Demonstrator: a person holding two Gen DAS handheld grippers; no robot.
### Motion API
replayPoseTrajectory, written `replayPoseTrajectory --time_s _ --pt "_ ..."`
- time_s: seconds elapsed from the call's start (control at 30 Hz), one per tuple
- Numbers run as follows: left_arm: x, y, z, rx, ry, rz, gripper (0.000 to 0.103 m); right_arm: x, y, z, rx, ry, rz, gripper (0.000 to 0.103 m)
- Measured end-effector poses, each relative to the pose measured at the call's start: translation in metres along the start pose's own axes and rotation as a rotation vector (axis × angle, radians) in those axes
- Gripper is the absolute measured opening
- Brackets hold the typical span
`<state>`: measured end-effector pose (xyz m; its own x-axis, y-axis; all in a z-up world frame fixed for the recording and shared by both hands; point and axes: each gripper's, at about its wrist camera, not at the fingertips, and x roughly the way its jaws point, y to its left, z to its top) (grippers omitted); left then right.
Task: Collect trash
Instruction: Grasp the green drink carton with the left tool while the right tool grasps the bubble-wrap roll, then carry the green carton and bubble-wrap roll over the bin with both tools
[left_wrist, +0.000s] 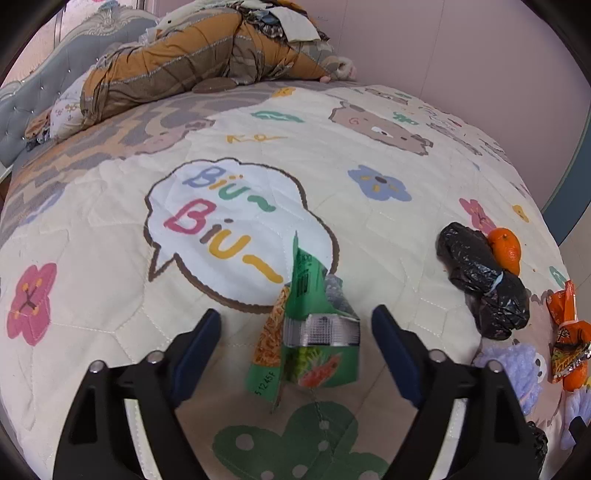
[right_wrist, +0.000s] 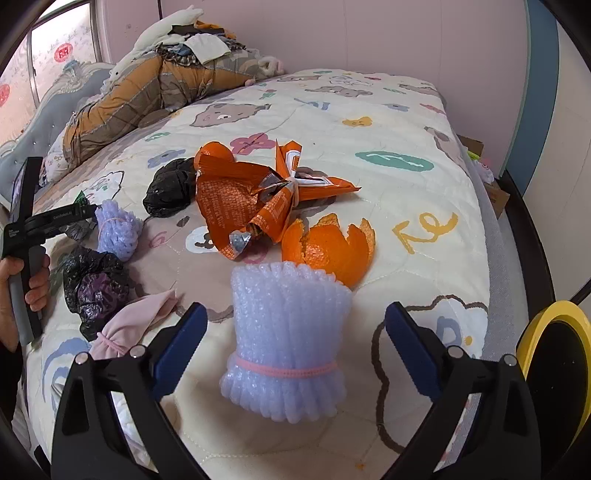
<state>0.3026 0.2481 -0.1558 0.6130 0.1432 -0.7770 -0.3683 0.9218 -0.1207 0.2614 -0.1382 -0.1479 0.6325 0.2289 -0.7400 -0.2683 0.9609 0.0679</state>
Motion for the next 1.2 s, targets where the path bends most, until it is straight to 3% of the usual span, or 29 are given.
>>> replayPoseTrajectory --time_s 0.13,0.23,0.27,0.3,0.43,0.8,1.2 --pt "0.009 0.005 -0.001 -0.022 0.024 -0.002 0.048 0.002 0.003 -0.001 -0.01 0.0 -0.01 0.078" --pt "0.009 0.008 0.0 -0.039 0.024 -0.009 0.04 0.006 0.0 -0.003 0.006 0.023 -0.016 0.061" --pt "0.007 0.008 0.001 -0.038 0.019 -0.01 0.038 0.007 -0.001 -0.004 0.011 0.03 -0.016 0.051" --pt "0.006 0.008 0.001 -0.032 0.014 -0.003 0.03 0.008 -0.002 -0.004 0.019 0.04 -0.015 0.049" --pt "0.001 0.009 0.002 -0.03 0.01 -0.003 0.022 0.006 -0.005 -0.005 0.03 0.035 -0.012 0.045" --pt "-0.027 0.014 0.006 -0.042 -0.027 0.003 0.017 -0.022 -0.011 -0.002 0.062 -0.008 0.04 0.043" --pt "-0.072 0.008 -0.002 -0.009 -0.071 -0.074 0.015 -0.067 -0.007 -0.006 0.058 -0.046 0.089 0.043"
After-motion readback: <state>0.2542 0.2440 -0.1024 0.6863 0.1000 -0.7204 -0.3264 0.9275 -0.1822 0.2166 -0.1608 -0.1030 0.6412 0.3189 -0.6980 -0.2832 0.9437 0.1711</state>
